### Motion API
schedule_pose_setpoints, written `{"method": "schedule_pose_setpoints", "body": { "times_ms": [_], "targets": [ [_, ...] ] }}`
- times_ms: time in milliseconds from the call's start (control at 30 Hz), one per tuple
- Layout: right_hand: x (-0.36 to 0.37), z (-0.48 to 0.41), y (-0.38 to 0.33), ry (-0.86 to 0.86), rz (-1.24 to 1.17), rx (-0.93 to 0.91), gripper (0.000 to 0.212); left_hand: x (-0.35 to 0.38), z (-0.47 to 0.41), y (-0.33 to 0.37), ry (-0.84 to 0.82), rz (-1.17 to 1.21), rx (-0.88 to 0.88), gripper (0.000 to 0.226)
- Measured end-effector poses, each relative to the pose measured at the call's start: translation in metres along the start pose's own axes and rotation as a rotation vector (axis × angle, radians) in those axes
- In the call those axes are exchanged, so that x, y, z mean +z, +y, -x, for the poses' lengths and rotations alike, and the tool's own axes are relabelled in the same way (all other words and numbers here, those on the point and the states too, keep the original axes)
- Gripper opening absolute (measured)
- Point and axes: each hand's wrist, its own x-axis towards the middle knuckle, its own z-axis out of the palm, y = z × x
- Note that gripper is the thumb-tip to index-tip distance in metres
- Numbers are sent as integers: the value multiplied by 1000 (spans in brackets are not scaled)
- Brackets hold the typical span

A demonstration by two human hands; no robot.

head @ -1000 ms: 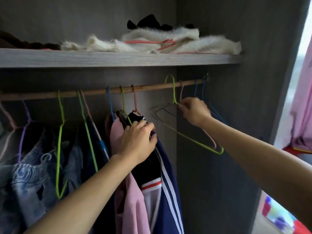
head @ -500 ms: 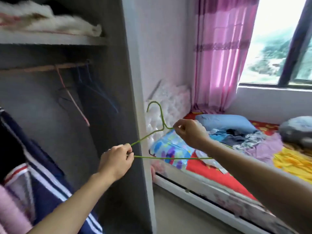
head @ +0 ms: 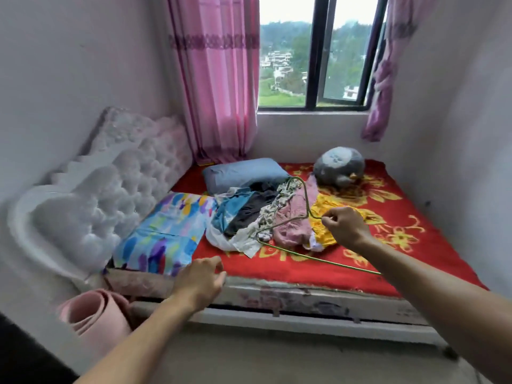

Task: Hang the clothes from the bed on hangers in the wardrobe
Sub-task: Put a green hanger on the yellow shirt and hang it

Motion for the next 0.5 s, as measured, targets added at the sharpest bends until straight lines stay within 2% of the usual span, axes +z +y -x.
{"method": "schedule_pose_setpoints", "body": {
  "times_ms": [300,500],
  "targets": [
    [6,-133,107,138,-5,314,18,72,-205,42,-186,16,143,23],
    [16,-191,172,218,-94,529,15,107,-317,79,-300,-2,247,20]
  ]
}}
